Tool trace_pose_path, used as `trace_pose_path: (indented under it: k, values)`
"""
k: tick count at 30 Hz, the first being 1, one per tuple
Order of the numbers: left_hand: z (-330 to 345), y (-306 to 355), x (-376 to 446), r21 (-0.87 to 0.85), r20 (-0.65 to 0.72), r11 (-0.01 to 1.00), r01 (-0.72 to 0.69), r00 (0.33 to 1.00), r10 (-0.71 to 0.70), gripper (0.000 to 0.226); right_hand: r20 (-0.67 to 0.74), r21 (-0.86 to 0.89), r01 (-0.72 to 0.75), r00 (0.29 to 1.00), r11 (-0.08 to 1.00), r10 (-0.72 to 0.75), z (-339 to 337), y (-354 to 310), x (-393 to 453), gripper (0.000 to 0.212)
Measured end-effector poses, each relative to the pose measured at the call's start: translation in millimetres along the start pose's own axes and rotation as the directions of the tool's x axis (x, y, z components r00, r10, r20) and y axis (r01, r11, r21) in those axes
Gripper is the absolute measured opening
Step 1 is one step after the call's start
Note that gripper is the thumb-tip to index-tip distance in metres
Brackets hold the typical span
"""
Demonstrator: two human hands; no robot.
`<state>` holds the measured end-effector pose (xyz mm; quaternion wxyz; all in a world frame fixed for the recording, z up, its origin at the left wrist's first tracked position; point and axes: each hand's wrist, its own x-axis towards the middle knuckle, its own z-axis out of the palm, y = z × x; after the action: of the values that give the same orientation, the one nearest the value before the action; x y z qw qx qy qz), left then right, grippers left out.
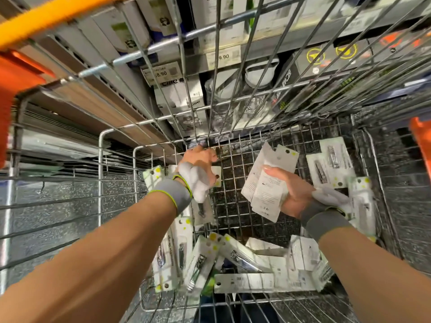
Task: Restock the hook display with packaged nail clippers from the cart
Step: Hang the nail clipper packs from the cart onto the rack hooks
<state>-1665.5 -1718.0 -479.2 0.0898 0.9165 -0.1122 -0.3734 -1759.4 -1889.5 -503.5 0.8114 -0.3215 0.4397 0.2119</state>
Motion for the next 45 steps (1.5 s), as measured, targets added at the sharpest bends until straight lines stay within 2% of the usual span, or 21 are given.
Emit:
trace_pose_path:
  k: [1,3,10,14,18,21,23,24,26,27,29,32,34,36,37,38,39,40,41,43,45]
  values:
    - [3.2,-5.1,1.0,0.177,0.032,0.984,-0.028,0.999,0.022,0.051,-0.008,0.015,-0.005,1.000,1.000,0.005,-1.0,-1.1,-0.4,0.013]
    - [6.2,-6.8,3.0,0.291,0.093,0.956,-0.027,0.996,0.000,0.056,-0.015,0.032,-0.006,1.000,0.999,0.007,-1.7,-2.3,-1.8,0.014]
    - [4.4,-6.1,8.2,0.343,0.049,0.939,-0.005,0.999,-0.013,0.043,0.011,0.060,0.002,1.000,0.998,-0.002,0.5,1.1,0.8,0.016]
    - [3.6,-3.5,9.0,0.329,0.075,0.944,-0.011,0.997,-0.014,0.035,0.019,0.046,-0.002,1.000,0.999,0.001,4.1,3.0,0.3,0.017]
    - [3.2,14.5,7.1,0.111,-0.004,0.994,-0.005,1.000,0.006,0.029,0.005,0.046,0.007,1.000,0.999,-0.008,9.0,0.9,-2.7,0.017]
    - [-5.9,24.5,2.5,-0.234,-0.101,0.969,0.079,0.989,-0.105,0.029,0.000,0.051,0.022,1.000,0.998,-0.022,14.6,-7.3,-12.1,0.014]
    - [-11.2,25.1,1.0,-0.490,-0.054,0.867,0.092,0.989,-0.136,0.017,0.006,0.034,0.015,1.000,0.999,-0.015,18.7,-13.6,-21.4,0.017]
    - [-12.9,25.0,-0.8,-0.630,0.016,0.770,0.097,0.994,-0.111,0.006,0.003,0.011,0.008,1.000,1.000,-0.008,20.3,-15.9,-22.8,0.025]
    - [-21.2,27.6,-13.2,-0.823,0.123,0.556,0.118,0.992,-0.027,0.009,0.000,-0.027,0.016,1.000,0.999,-0.016,26.9,-20.7,-35.6,0.030]
    - [-21.5,27.9,-16.8,-0.866,0.163,0.477,0.147,0.987,-0.009,0.007,-0.004,-0.050,0.021,1.000,0.999,-0.021,30.0,-20.4,-36.7,0.022]
    - [-28.1,35.9,-30.3,-0.891,0.180,0.426,0.158,0.984,0.012,0.026,-0.031,-0.095,0.044,0.998,0.995,-0.047,39.4,-24.6,-46.8,0.005]
    - [-38.5,45.3,-48.0,-0.899,0.133,0.425,0.107,0.990,0.034,0.044,-0.014,-0.148,0.129,0.991,0.980,-0.133,48.5,-30.9,-59.9,0.020]
    - [-47.5,49.8,-60.7,-0.920,0.107,0.383,0.081,0.993,0.048,0.050,-0.018,-0.143,0.187,0.981,0.972,-0.191,53.5,-32.3,-73.4,0.027]
    - [-52.1,52.8,-68.1,-0.937,0.113,0.336,0.095,0.993,0.035,0.086,-0.043,-0.099,0.213,0.975,0.972,-0.218,60.7,-34.1,-88.6,0.023]
    - [-54.3,54.3,-71.2,-0.938,0.134,0.328,0.116,0.990,0.034,0.103,-0.019,-0.074,0.218,0.975,0.973,-0.220,65.6,-36.5,-101.3,0.009]
    - [-55.5,54.8,-71.7,-0.941,0.143,0.315,0.125,0.989,0.032,0.107,0.026,-0.032,0.217,0.976,0.976,-0.216,65.6,-38.0,-108.1,0.018]
    - [-61.8,57.0,-79.0,-0.948,0.140,0.292,0.129,0.990,0.018,0.097,0.060,-0.006,0.201,0.978,0.980,-0.200,67.2,-40.0,-116.5,0.034]
    - [-66.8,58.8,-85.0,-0.954,0.106,0.284,0.099,0.994,0.007,0.077,0.091,0.013,0.190,0.977,0.982,-0.190,67.9,-43.9,-125.7,0.040]
    - [-75.0,62.6,-97.1,-0.956,0.081,0.283,0.074,0.997,0.013,0.057,0.096,-0.015,0.183,0.979,0.983,-0.181,71.6,-47.4,-138.5,0.038]
    - [-84.2,65.4,-117.0,-0.958,0.032,0.287,0.016,0.998,0.052,0.041,0.136,-0.005,0.186,0.974,0.983,-0.183,69.0,-54.3,-155.6,0.036]
    - [-94.9,71.9,-136.3,-0.959,-0.014,0.279,-0.038,0.996,0.085,0.011,0.149,-0.026,0.211,0.967,0.977,-0.205,67.1,-58.0,-173.8,0.037]
